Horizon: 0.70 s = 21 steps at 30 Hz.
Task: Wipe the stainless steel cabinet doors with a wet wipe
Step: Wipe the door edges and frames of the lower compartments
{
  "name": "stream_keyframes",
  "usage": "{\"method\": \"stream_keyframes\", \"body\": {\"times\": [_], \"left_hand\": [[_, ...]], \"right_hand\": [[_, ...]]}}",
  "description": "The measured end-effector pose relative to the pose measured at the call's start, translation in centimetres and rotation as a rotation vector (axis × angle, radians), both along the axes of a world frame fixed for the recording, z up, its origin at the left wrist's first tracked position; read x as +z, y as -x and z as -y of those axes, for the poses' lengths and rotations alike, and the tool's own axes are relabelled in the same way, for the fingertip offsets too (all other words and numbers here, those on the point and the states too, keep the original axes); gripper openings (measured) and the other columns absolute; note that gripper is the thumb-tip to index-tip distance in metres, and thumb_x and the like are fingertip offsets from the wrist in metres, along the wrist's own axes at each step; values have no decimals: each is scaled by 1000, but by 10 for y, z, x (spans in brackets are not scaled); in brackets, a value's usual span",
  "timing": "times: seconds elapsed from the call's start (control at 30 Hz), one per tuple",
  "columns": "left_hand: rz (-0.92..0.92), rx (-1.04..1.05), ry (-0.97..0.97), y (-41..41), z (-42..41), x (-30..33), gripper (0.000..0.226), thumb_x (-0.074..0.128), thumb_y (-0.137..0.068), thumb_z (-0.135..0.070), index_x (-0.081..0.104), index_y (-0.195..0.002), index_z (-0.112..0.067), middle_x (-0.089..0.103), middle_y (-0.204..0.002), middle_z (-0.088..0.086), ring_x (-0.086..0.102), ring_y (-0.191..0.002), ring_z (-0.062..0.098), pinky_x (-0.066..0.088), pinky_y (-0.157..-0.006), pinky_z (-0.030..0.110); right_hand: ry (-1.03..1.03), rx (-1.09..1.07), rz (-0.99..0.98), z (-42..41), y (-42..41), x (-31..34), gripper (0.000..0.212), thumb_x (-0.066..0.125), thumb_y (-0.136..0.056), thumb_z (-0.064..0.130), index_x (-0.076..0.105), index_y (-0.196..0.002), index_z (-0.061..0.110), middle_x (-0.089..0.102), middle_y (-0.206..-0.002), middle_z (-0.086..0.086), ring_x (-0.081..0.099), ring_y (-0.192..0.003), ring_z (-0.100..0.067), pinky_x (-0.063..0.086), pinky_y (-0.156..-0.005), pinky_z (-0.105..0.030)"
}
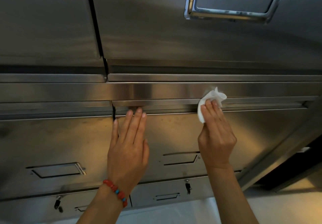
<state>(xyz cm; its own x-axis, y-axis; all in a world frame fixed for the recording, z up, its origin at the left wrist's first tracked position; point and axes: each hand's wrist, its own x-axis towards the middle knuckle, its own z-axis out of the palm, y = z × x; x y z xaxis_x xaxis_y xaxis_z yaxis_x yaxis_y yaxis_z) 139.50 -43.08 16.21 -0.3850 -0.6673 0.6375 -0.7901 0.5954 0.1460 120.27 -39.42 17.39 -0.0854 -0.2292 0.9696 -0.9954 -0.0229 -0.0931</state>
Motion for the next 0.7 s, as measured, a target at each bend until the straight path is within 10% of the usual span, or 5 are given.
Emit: {"method": "stream_keyframes", "body": {"times": [0.7], "left_hand": [[-11, 2, -1, 1, -1, -1, 54, 36, -85, -18, 41, -136, -1, 40, -143, 14, 28, -135, 27, 10, -113, 43]], "right_hand": [[-51, 92, -43, 6, -20, -1, 29, 58, -82, -15, 67, -107, -4, 63, -116, -16, 60, -112, -29, 52, -90, -43]]}}
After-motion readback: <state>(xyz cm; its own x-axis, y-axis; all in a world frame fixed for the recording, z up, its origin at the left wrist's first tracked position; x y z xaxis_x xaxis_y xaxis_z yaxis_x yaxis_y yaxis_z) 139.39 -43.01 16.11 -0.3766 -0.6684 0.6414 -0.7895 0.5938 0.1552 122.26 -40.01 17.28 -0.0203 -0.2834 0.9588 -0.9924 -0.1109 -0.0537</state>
